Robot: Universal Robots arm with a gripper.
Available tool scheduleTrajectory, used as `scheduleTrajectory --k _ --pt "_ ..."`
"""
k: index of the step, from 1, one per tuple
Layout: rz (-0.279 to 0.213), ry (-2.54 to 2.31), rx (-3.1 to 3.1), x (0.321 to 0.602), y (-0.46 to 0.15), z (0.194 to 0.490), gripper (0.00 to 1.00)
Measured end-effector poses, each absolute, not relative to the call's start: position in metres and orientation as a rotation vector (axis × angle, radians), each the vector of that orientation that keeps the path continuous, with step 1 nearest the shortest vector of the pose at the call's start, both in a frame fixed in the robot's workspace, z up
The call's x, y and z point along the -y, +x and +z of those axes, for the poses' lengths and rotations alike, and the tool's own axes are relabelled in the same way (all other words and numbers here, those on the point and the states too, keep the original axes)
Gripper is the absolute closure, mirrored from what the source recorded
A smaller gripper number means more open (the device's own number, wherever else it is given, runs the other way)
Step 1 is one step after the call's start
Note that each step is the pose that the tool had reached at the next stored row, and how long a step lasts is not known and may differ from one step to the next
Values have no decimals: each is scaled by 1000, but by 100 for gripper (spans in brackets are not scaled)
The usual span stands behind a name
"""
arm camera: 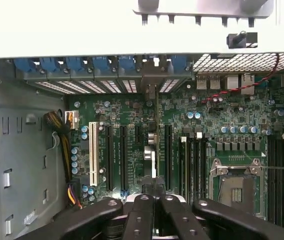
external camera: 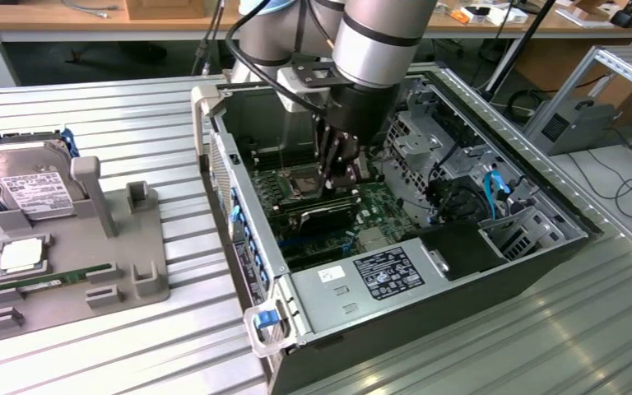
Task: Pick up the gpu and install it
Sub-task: 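Press down on the gpu until it lock into place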
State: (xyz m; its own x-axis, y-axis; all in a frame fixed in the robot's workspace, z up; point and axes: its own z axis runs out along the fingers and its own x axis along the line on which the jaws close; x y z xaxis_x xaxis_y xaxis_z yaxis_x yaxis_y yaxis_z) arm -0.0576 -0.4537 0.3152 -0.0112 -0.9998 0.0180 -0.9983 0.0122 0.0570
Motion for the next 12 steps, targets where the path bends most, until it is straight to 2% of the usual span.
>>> scheduleTrajectory --k 12 --pt "-42 2196 2171 450 -85 296 89"
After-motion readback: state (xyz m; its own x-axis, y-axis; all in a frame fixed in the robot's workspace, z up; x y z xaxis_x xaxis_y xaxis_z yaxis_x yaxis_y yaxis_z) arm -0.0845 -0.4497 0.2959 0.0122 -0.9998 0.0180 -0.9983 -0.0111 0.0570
